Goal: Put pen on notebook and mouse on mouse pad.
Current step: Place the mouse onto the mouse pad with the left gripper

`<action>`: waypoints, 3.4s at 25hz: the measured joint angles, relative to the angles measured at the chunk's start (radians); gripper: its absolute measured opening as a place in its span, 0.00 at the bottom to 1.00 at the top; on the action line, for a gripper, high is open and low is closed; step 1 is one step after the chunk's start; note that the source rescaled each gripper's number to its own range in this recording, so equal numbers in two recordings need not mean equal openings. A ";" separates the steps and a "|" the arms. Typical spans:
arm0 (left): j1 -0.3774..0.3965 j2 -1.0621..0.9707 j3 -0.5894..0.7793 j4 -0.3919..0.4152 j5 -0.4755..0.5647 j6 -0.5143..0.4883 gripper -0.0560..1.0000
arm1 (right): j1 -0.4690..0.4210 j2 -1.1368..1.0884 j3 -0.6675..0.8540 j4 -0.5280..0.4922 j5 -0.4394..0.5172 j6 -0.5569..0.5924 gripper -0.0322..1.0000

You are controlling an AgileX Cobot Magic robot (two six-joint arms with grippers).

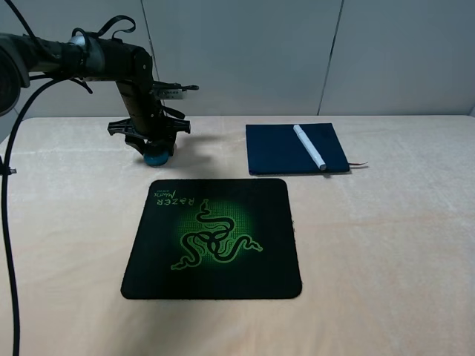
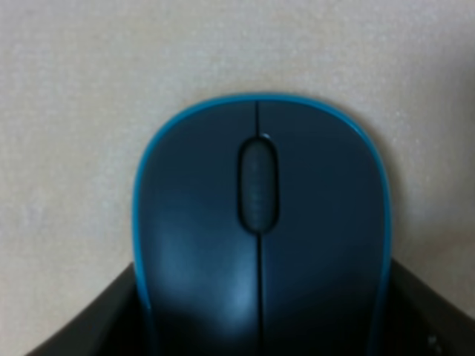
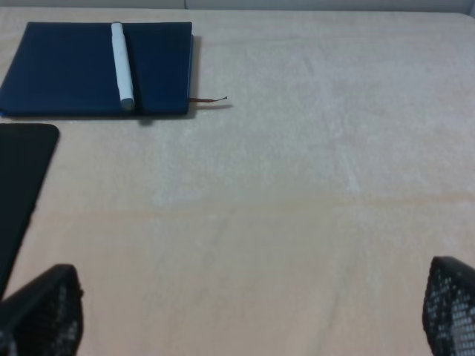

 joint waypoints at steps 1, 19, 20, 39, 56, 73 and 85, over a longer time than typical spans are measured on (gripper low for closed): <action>0.000 0.000 0.000 0.000 0.000 0.000 0.06 | 0.000 0.000 0.000 0.000 0.000 0.000 1.00; 0.000 0.001 -0.217 0.000 0.253 0.000 0.06 | 0.000 0.000 0.000 0.000 0.000 0.000 1.00; 0.000 0.001 -0.240 -0.001 0.285 0.000 0.06 | 0.000 0.000 0.000 0.000 0.000 0.000 1.00; -0.171 -0.075 -0.297 -0.118 0.390 0.124 0.06 | 0.000 0.000 0.000 0.000 -0.001 0.000 1.00; -0.372 -0.221 0.090 -0.034 0.385 0.120 0.06 | 0.000 0.000 0.000 0.000 -0.001 0.000 1.00; -0.446 -0.297 0.513 -0.101 0.016 0.092 0.06 | 0.000 0.000 0.000 0.000 -0.001 0.000 1.00; -0.454 -0.304 0.552 -0.103 -0.046 0.092 0.06 | 0.000 0.000 0.000 0.000 -0.001 0.000 1.00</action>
